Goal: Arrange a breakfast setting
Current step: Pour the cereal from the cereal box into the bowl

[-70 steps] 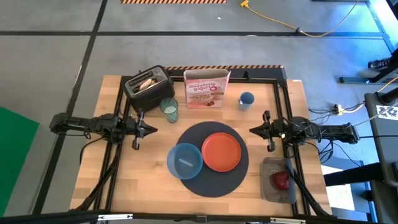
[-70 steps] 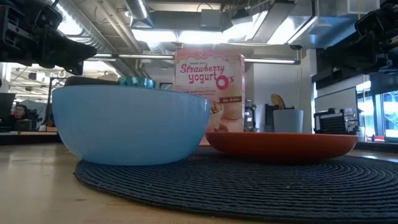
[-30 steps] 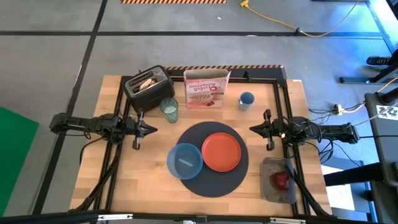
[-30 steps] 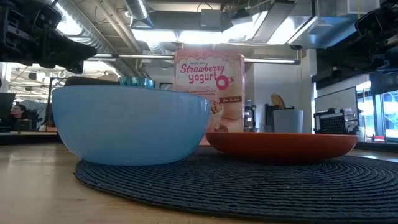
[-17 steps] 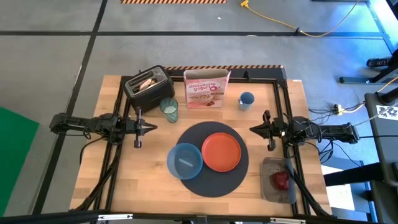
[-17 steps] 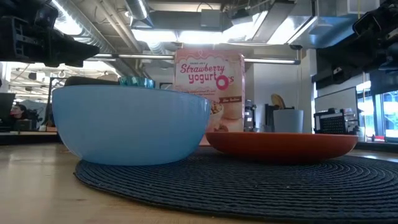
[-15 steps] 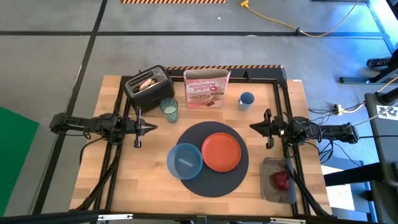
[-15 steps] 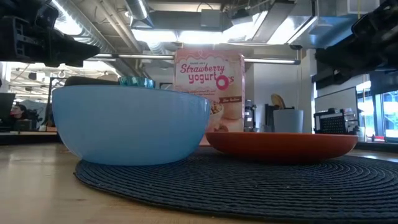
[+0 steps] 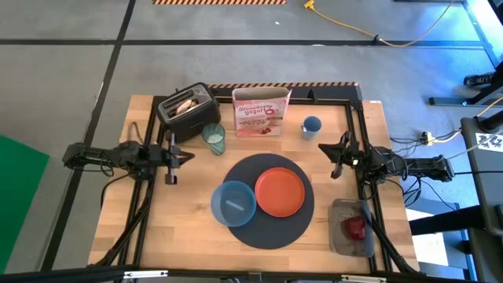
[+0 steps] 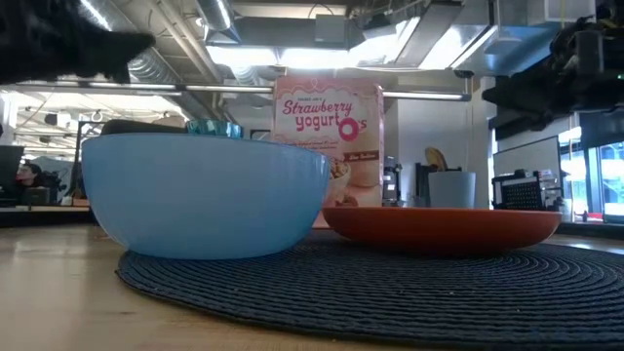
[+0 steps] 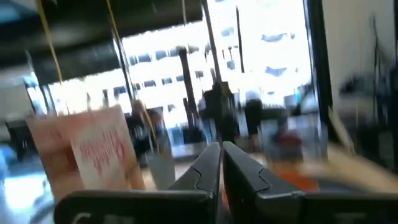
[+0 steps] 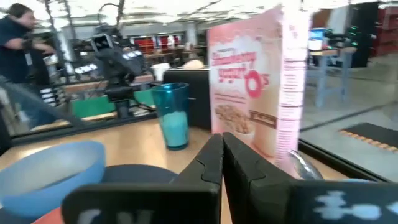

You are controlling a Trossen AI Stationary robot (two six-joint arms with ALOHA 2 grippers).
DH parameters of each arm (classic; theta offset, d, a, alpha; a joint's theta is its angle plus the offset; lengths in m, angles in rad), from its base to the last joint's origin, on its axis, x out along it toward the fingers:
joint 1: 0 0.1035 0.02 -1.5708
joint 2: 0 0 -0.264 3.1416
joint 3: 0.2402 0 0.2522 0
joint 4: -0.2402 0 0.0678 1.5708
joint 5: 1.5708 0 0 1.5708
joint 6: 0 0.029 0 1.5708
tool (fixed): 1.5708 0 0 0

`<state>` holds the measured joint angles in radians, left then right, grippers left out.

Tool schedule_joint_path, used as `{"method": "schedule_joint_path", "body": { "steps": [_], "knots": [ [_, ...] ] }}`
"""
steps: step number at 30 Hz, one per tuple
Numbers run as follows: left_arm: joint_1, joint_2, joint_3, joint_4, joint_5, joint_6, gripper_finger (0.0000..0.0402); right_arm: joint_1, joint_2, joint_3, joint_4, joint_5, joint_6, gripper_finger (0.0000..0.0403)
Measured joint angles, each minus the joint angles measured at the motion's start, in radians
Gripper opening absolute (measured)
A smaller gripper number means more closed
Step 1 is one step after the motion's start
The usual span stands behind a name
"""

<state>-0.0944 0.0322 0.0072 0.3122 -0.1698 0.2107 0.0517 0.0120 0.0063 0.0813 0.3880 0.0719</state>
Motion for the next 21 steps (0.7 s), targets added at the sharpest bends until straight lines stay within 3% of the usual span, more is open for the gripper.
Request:
{"method": "schedule_joint_path", "body": {
  "steps": [3,8,15,18,21],
  "knots": [
    [0.0,0.0,0.0,0.074,-0.014,-0.066,0.0014,0.0,0.0,0.0,0.002,0.004,0.007,0.0001],
    [0.0,0.006,0.0,0.025,-0.155,-0.096,0.0014,0.0,0.0,0.002,0.035,0.055,-0.003,0.003],
    [0.005,0.062,0.015,0.018,-0.285,-0.105,0.0034,-0.031,0.102,0.107,0.047,0.199,-0.086,0.0177],
    [0.026,0.117,0.039,0.018,-0.304,-0.128,0.0066,-0.1,0.202,0.177,0.047,0.186,-0.098,0.024],
    [0.052,0.189,0.077,0.018,-0.305,-0.156,0.0104,-0.198,0.335,0.25,0.045,0.095,-0.098,0.0279]
  ]
}}
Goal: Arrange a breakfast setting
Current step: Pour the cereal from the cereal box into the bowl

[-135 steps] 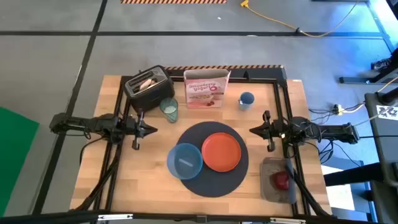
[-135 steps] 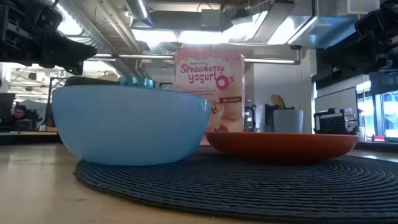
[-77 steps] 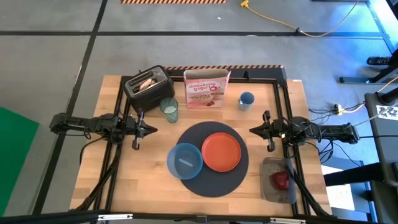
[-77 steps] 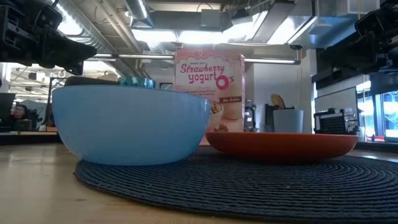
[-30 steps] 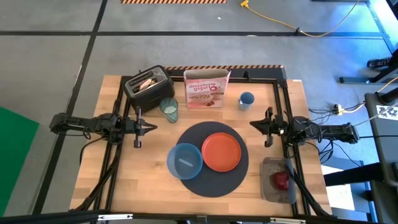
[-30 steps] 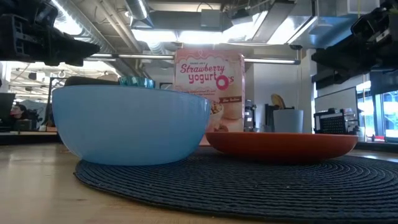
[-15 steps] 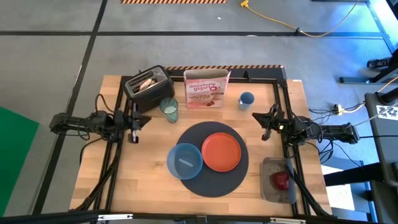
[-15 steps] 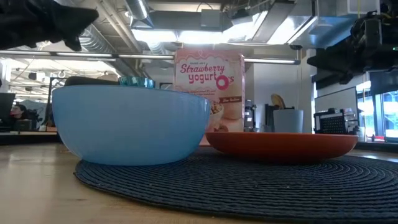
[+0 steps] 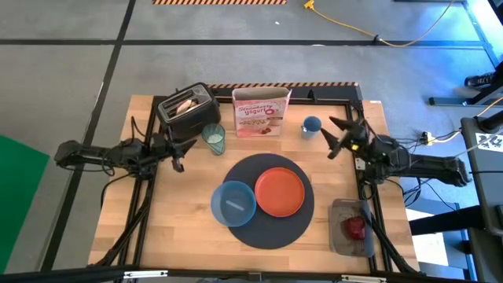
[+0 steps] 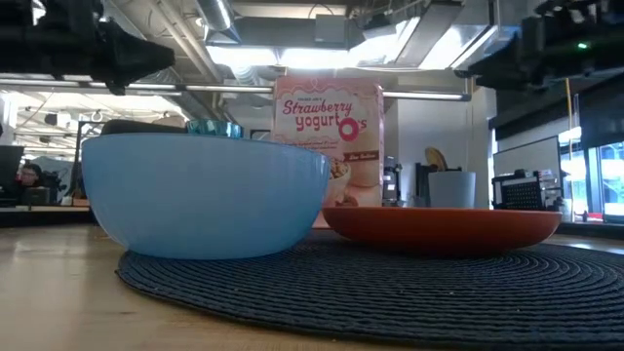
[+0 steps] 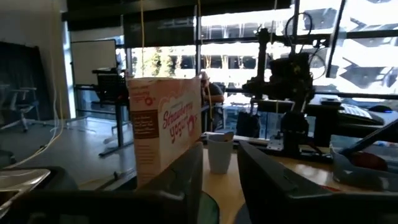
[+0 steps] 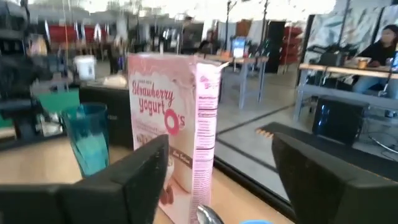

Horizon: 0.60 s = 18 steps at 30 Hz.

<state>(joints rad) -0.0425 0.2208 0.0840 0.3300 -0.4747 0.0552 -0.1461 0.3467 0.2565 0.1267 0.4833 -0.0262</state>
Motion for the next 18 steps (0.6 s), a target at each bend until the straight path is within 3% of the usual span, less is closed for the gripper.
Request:
{"method": "schedule_joint_path", "body": {
  "steps": [9,14,18],
  "knots": [
    [0.053,0.296,0.213,-0.007,0.012,-0.076,0.0183,-0.372,0.523,0.251,0.003,-0.496,0.021,0.0294],
    [0.093,0.418,0.371,-0.148,-0.029,-0.022,0.0214,-0.51,0.72,0.399,0.011,-0.698,-0.001,0.0294],
    [0.151,0.482,0.424,-0.217,-0.052,-0.019,0.0239,-0.567,0.83,0.494,0.014,-0.863,-0.005,0.0294]
  ]
}}
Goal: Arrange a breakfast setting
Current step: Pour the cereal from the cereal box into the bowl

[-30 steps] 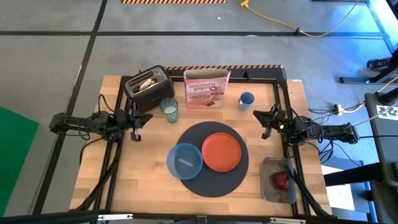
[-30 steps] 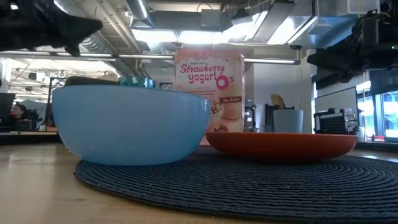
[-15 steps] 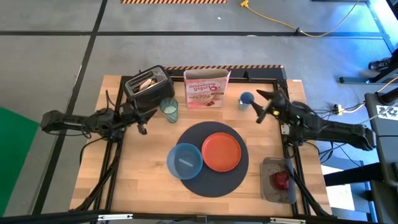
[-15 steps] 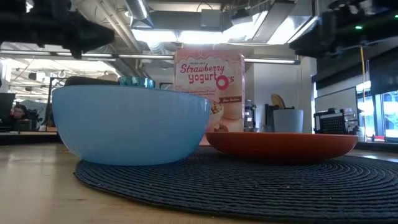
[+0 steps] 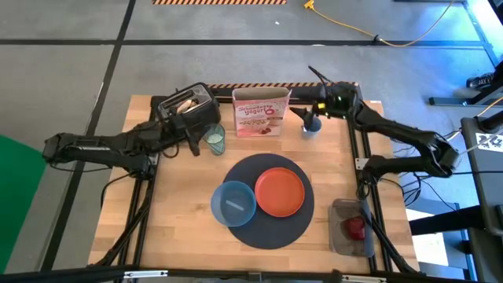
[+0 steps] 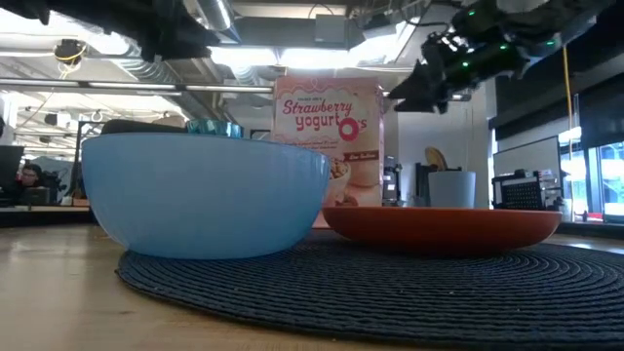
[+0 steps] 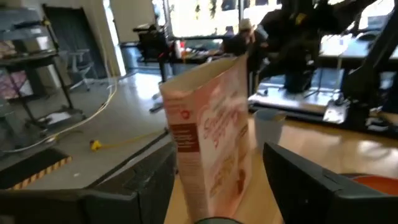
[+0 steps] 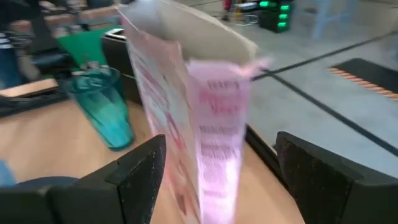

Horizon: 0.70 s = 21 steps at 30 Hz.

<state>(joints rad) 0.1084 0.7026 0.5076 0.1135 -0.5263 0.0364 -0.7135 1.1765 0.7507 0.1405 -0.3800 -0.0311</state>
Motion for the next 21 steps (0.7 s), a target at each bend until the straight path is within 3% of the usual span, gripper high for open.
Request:
{"method": "schedule_joint_path", "body": {
  "steps": [6,11,21],
  "knots": [
    [0.069,0.067,0.0,-0.028,0.125,-0.006,0.0267,-0.035,0.088,0.063,-0.001,-0.172,-0.061,0.0294],
    [0.081,0.09,0.0,-0.031,0.148,0.0,0.0271,-0.035,0.134,0.068,-0.001,-0.134,-0.106,0.0294],
    [0.082,0.09,0.0,-0.028,0.099,0.001,0.0268,-0.033,0.271,0.068,0.114,-0.172,-0.113,0.0294]
  ]
}}
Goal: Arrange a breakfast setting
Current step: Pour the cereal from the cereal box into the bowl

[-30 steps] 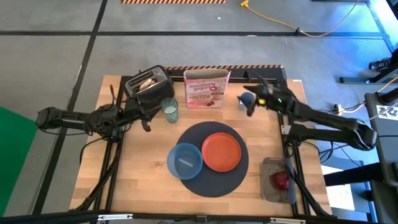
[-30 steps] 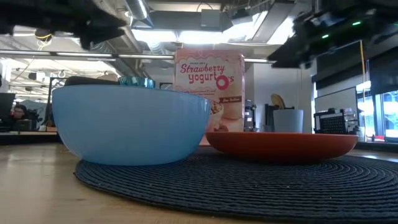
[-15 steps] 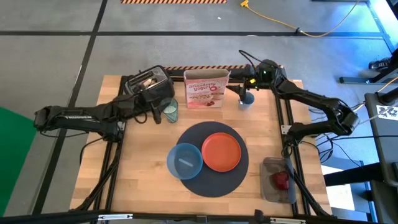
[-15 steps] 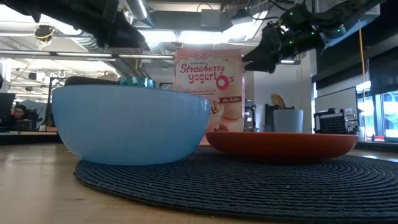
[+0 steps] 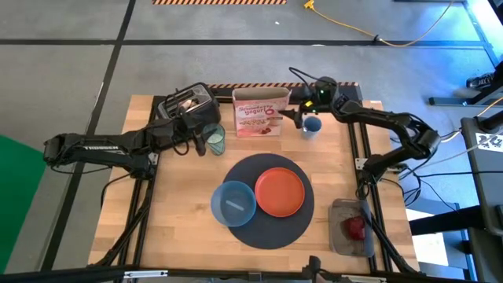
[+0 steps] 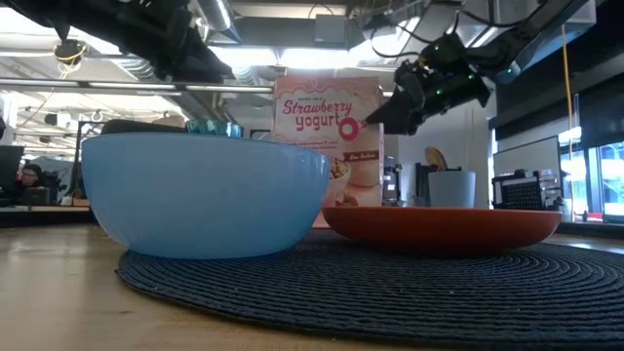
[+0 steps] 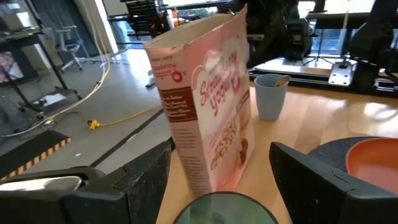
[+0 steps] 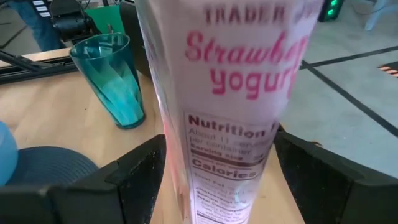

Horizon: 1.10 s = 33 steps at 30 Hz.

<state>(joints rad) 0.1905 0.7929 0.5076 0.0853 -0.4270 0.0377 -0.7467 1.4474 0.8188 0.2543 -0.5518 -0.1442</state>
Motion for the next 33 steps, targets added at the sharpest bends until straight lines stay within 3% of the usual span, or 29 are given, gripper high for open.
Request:
{"method": "schedule_joint_path", "body": {
  "steps": [5,11,25,30,33],
  "knots": [
    [0.0,0.0,0.0,0.036,-0.031,0.065,0.0268,0.0,0.029,0.0,0.011,-0.013,0.002,0.0273],
    [0.01,0.0,0.0,0.056,-0.034,0.078,0.0268,0.001,0.076,0.0,0.022,-0.071,0.013,0.0186],
    [0.014,0.0,0.0,0.042,-0.031,0.075,0.0268,0.001,0.075,-0.002,0.038,-0.074,0.014,0.0012],
    [0.014,0.0,-0.001,-0.003,-0.029,0.072,0.0268,0.0,-0.031,-0.002,0.041,-0.127,0.015,0.0009],
    [0.014,0.008,-0.001,-0.004,0.022,0.071,0.0268,0.001,-0.107,-0.002,0.04,-0.169,0.017,0.0003]
  ]
}}
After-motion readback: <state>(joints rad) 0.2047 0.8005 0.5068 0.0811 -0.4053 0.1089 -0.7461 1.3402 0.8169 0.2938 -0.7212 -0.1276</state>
